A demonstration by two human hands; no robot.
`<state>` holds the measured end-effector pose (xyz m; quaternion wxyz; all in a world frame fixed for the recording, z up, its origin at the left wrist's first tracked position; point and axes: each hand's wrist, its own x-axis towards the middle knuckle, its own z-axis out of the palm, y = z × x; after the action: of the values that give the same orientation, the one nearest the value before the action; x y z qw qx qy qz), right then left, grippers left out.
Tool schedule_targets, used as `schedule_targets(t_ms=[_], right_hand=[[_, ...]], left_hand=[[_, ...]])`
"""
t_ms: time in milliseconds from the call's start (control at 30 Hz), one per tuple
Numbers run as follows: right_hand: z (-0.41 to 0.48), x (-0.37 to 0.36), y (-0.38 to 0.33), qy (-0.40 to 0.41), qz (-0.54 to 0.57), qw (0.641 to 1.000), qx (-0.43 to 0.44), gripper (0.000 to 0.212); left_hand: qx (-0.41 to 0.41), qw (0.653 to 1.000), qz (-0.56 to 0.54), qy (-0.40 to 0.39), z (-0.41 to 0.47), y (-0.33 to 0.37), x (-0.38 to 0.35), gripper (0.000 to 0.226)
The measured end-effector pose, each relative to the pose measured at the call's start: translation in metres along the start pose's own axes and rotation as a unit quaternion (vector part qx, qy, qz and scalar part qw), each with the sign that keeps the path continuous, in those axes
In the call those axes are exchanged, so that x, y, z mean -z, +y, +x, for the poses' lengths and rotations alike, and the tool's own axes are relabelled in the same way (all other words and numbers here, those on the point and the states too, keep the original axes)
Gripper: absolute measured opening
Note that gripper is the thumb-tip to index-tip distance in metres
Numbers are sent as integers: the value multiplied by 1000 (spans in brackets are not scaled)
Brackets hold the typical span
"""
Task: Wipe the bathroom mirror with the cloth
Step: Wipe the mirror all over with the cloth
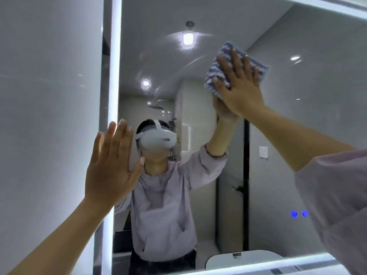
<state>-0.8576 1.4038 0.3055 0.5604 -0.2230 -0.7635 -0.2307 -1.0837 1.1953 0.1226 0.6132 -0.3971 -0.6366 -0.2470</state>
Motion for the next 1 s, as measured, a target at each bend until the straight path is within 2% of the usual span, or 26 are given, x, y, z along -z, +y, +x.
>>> schedule_targets(t_ms=[100, 267, 400, 533, 633, 767, 833, 1000], right_hand=[[3, 0, 10, 18, 11, 999, -47, 60], [0, -7, -15, 48, 11, 997, -65, 62], [-4, -10, -56, 28, -22, 998, 50, 64], [-5, -25, -120, 20, -52, 980, 191, 64], [-3, -33, -150, 18, -55, 973, 224, 60], [10, -29, -144, 18, -76, 963, 258, 59], [21, -23, -135, 9, -76, 965, 252, 60], [46, -6, -96, 14, -33, 991, 131, 60]], left_hand=[[6, 1000, 1, -9, 1, 1, 1, 70], [11, 1000, 4, -20, 1, 2, 3, 70], [10, 1000, 6, -18, 0, 2, 2, 70], [7, 1000, 4, -13, 0, 1, 2, 69], [9, 1000, 2, -14, 0, 2, 3, 69], [11, 1000, 0, -16, 1, 2, 3, 69], [10, 1000, -2, -15, 1, 2, 3, 69], [10, 1000, -6, -16, 0, 2, 3, 69]])
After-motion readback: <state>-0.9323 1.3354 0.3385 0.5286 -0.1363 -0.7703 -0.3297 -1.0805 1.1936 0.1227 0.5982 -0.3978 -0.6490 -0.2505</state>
